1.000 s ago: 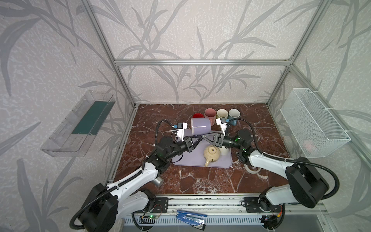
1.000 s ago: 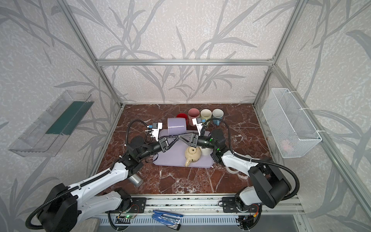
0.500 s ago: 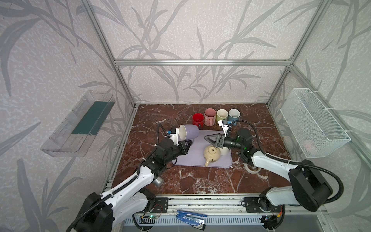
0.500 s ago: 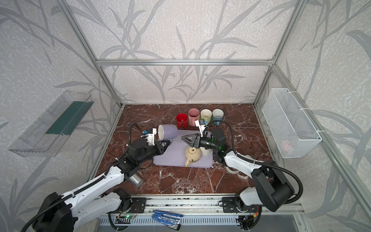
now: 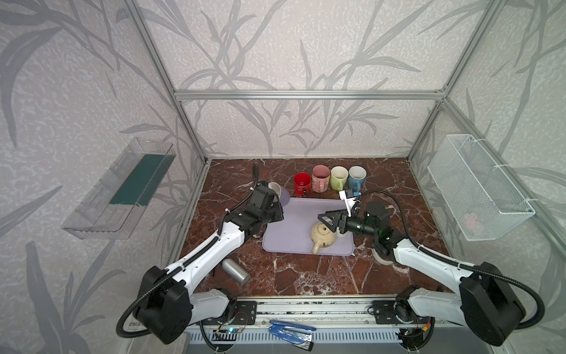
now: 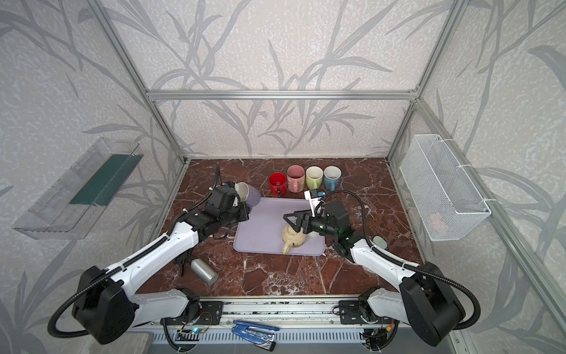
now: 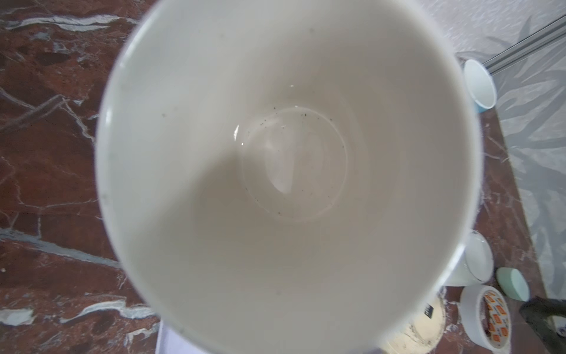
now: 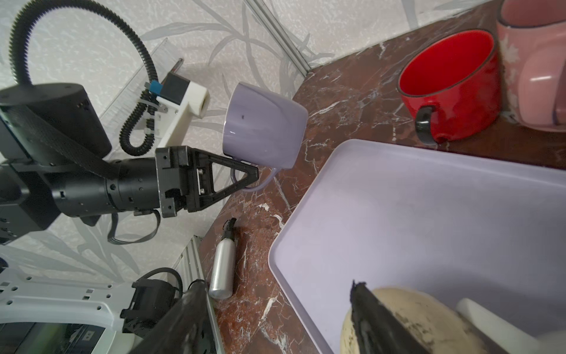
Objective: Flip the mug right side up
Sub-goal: 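Carry the lavender mug upright beyond the tray with the left gripper while the right withdraws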
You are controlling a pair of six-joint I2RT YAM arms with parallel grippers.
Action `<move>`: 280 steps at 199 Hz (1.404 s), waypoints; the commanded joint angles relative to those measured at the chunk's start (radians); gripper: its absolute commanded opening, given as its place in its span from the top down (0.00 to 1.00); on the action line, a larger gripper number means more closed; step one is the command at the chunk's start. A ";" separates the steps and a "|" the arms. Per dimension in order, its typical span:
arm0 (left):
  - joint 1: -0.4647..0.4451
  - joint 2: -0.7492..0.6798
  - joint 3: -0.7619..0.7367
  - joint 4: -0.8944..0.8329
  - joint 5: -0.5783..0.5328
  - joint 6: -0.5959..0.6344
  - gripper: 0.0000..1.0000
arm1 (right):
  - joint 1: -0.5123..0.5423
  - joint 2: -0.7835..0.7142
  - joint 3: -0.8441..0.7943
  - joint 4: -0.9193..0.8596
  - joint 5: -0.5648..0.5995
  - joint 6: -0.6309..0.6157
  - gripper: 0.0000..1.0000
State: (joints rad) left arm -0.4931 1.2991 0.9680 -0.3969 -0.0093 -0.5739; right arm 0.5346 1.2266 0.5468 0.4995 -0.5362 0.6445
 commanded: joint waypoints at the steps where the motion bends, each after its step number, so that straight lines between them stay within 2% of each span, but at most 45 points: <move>1: 0.016 0.062 0.105 -0.067 -0.049 0.094 1.00 | -0.005 -0.018 -0.027 -0.011 0.056 -0.014 0.26; 86: 0.077 0.356 0.350 -0.135 -0.043 0.196 1.00 | -0.005 -0.061 -0.059 -0.033 0.115 0.001 0.26; 139: 0.097 0.539 0.567 -0.246 -0.075 0.248 1.00 | -0.006 -0.054 -0.064 -0.030 0.124 0.001 0.26; 183: 0.106 0.645 0.695 -0.295 -0.090 0.274 1.00 | -0.006 -0.050 -0.064 -0.033 0.133 -0.031 0.26; 280: 0.121 0.826 0.866 -0.369 -0.114 0.298 1.00 | -0.007 -0.044 -0.064 -0.027 0.128 -0.030 0.26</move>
State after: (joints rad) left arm -0.3786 2.1132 1.7618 -0.7498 -0.0895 -0.3027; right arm 0.5346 1.1862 0.4904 0.4652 -0.4103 0.6300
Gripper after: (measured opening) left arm 0.128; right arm 0.736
